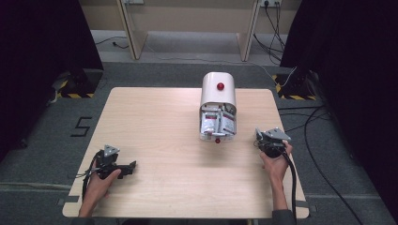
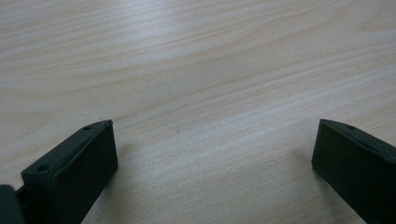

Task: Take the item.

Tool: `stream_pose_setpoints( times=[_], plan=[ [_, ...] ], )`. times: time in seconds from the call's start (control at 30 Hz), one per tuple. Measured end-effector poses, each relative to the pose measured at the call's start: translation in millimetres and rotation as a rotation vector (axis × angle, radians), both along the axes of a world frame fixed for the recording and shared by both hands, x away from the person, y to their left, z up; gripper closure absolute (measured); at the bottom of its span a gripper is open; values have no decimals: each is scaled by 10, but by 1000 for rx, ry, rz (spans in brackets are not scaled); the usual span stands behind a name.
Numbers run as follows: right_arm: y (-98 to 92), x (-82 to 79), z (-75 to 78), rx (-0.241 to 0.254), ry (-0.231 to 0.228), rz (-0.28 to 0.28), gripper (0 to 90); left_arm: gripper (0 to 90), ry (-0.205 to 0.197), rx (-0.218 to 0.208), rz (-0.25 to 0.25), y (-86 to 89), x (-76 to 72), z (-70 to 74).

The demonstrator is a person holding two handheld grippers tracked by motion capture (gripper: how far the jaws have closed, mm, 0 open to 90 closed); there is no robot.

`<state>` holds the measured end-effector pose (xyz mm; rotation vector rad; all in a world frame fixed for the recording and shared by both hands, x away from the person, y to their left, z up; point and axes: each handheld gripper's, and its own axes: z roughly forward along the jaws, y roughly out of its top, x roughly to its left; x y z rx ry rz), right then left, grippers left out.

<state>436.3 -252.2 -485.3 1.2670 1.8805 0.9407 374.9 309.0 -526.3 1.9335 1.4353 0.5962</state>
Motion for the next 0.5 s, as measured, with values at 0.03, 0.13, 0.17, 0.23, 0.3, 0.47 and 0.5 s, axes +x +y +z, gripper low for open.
stream_pose_setpoints(
  times=[0.03, 0.13, 0.17, 0.23, 0.3, 0.47, 0.5],
  plan=[
    [20, 0, -3, -6, 0, 6, 796, 0, 0, 0, 0, 0, 0, 0],
    [44, 0, -16, -11, 5, 13, 788, 0, 0, 0, 0, 0, 0, 0],
    [52, 2, -23, -13, 7, 16, 782, 0, 0, 0, 0, 0, 0, 0],
    [82, 3, -43, -8, 12, 19, 767, 0, 0, 0, 0, 0, 0, 0],
    [108, 7, -57, -16, 15, 34, 753, 0, 0, 0, 0, 0, 0, 0],
    [133, 24, -95, 4, 49, 52, 704, 0, 0, 0, 0, 0, 0, 0],
    [140, 36, -130, 17, 66, 50, 682, 0, 0, 0, 0, 0, 0, 0]
  ],
)
